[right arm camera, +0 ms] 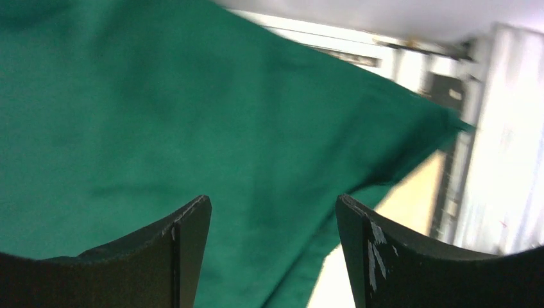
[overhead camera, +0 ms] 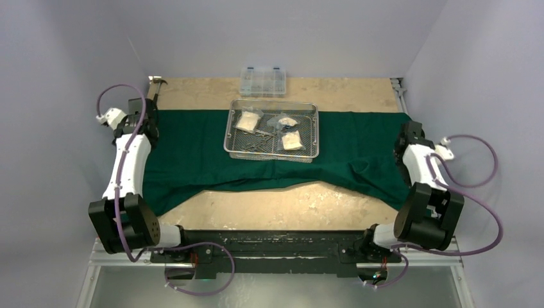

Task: Open and lay out the surgical kit
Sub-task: Open the surgical kit at the center of the board, then smooth out the surgical kit at the center of the board.

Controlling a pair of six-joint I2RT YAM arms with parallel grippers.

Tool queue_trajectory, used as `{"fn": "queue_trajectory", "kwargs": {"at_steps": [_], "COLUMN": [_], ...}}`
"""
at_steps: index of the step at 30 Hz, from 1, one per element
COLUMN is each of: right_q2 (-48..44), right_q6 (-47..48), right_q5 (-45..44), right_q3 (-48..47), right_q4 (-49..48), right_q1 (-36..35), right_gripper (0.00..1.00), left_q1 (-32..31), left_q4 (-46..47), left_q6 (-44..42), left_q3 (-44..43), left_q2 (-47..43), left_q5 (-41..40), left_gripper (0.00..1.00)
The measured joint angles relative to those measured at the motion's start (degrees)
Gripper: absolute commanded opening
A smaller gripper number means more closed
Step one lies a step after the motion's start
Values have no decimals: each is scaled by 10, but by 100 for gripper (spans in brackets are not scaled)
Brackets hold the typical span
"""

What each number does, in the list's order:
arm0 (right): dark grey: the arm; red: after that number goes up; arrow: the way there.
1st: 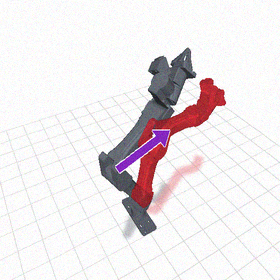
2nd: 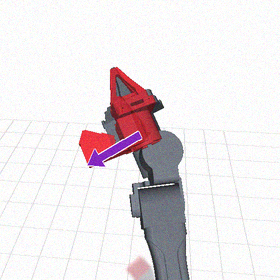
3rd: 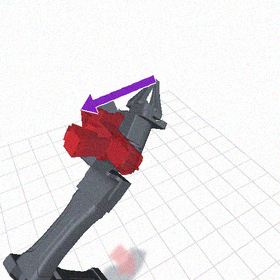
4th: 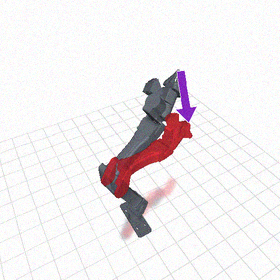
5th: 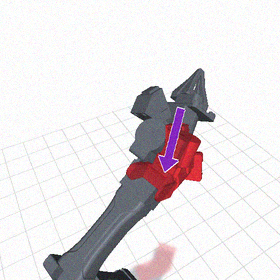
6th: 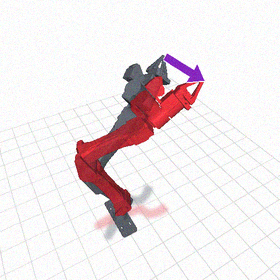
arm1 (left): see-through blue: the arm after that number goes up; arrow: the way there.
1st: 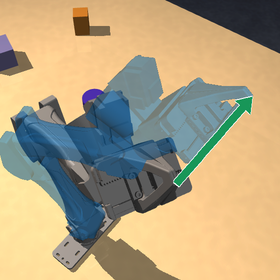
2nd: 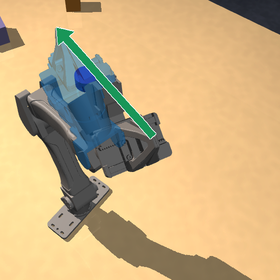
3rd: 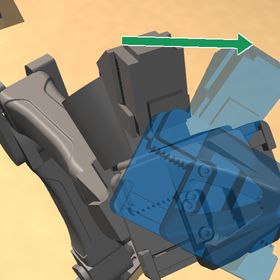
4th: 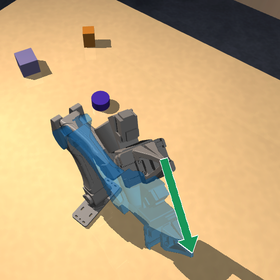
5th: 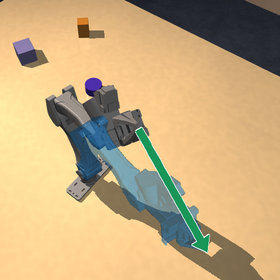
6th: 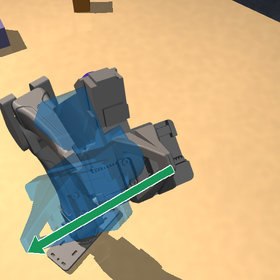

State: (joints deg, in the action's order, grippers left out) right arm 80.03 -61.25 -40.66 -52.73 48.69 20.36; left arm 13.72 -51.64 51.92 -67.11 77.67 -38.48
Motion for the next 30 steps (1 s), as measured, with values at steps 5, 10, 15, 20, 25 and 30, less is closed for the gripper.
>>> {"fn": "queue_trajectory", "kwargs": {"at_steps": [5, 10, 15, 20, 25, 30], "right_q2": [26, 161, 278, 303, 306, 319], "right_q6": [123, 238, 332, 390, 418, 431], "right_q5": [62, 156, 241, 285, 295, 298], "right_q3": [-43, -134, -193, -217, -260, -284], "right_q4": [-109, -195, -231, -240, -247, -259], "right_q1": [-63, -69, -72, -91, -114, -124], "right_gripper": [78, 80, 83, 89, 93, 95], "left_q1": [-23, -24, -30, -33, -34, -40], "left_q4": [123, 189, 216, 219, 219, 216], "left_q6": [-88, -129, -169, -198, -216, -229], "left_q3": [-6, -44, -98, -153, -193, -224], "left_q2": [56, 186, 314, 377, 417, 440], "left_q5": [128, 205, 251, 256, 250, 236], "left_gripper": [51, 52, 52, 53, 53, 54]}}
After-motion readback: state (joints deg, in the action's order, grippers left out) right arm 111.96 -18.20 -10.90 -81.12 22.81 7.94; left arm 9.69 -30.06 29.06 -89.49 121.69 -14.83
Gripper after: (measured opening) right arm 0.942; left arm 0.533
